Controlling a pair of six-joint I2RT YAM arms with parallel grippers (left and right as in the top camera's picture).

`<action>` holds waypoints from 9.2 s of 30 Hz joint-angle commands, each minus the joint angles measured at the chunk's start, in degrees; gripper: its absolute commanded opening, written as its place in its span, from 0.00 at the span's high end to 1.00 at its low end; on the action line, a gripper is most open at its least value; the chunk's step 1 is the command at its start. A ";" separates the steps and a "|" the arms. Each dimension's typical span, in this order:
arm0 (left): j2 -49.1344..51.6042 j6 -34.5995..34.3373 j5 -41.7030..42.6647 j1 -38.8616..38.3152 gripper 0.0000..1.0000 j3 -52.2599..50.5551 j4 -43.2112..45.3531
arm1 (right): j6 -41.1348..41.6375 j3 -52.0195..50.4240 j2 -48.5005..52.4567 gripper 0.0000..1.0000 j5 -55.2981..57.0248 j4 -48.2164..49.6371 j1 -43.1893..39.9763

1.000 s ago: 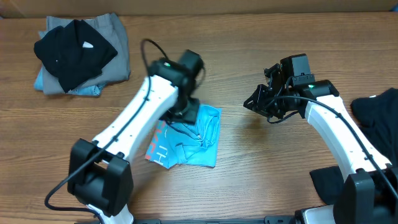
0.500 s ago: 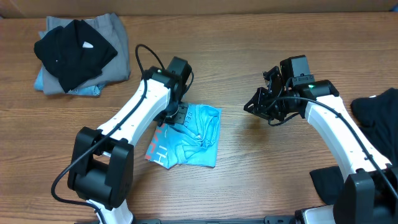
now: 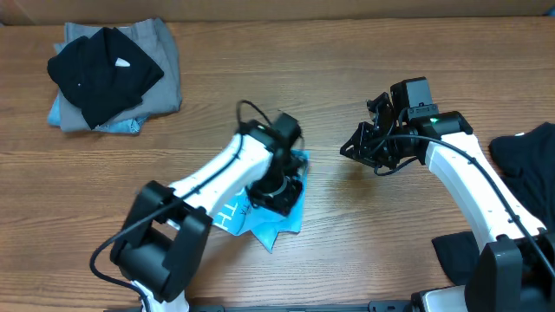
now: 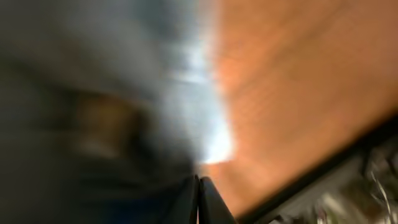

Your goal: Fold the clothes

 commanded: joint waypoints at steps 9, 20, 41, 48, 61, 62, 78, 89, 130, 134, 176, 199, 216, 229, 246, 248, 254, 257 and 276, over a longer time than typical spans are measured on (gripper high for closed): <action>-2.64 1.99 -9.01 4.24 0.96 6.95 -7.93 | -0.46 1.18 -1.53 0.80 -0.26 0.15 -0.31; -4.26 -1.38 -17.81 12.85 0.96 2.12 -0.24 | -0.42 1.18 -1.53 0.80 -0.26 0.15 -0.31; -4.83 4.61 -5.92 5.38 0.96 8.04 -8.66 | -0.44 1.18 -1.53 0.79 -0.26 0.07 -0.31; -4.15 0.04 -14.10 14.25 0.96 8.63 0.96 | -0.42 1.18 -1.53 0.79 -0.26 0.31 -0.31; 5.68 -2.95 -3.13 12.59 0.96 2.32 18.36 | -0.42 1.14 -1.53 0.79 -0.26 0.46 -0.31; 6.95 -3.98 -2.95 11.96 0.96 2.32 19.93 | -0.42 1.14 -1.53 0.79 -0.26 0.35 -0.31; 10.91 -8.22 12.76 2.51 0.96 11.17 23.56 | -0.42 1.14 -1.53 0.79 -0.24 0.33 -0.31; 10.88 -5.90 -14.19 7.23 0.96 24.85 -0.59 | -0.46 0.74 -1.51 0.71 -0.11 0.68 0.72; 16.52 18.99 8.33 21.22 0.43 20.79 -3.34 | 16.81 -3.32 15.06 0.96 5.70 -5.73 14.88; 20.24 21.33 12.11 20.11 0.55 20.79 -2.78 | 15.39 -3.30 12.22 0.96 5.77 -5.68 14.03; 25.00 29.97 6.32 21.09 0.34 43.82 -13.86 | 24.26 -2.73 10.64 0.89 3.63 -0.20 13.84; 25.00 29.64 6.10 22.03 0.56 35.93 -17.40 | 27.65 -12.04 10.71 0.88 12.46 12.87 -2.32; 25.00 29.18 11.78 22.08 0.26 35.78 -9.57 | 6.84 -0.85 7.37 0.87 -1.27 8.41 -5.70; 25.73 24.22 12.37 17.31 0.23 32.09 -6.97 | 19.17 -7.98 8.31 0.83 2.16 1.57 0.92; 25.73 13.16 11.85 13.07 0.20 27.87 -1.55 | 20.70 -10.62 12.46 0.83 2.12 5.92 0.98; 25.73 13.11 14.56 11.87 0.20 26.91 -1.68 | 20.72 -10.62 12.46 0.83 2.12 6.01 0.98; 25.73 12.87 19.52 7.02 0.23 23.10 -0.24 | 20.70 -10.62 12.46 0.83 2.16 6.36 0.98; 25.73 10.71 20.39 5.09 0.30 21.90 1.11 | 20.72 -10.62 12.46 0.83 2.14 6.49 0.98; 24.33 9.44 13.62 10.27 0.96 27.50 -4.57 | 13.46 -6.03 7.23 0.91 2.29 -5.33 -2.69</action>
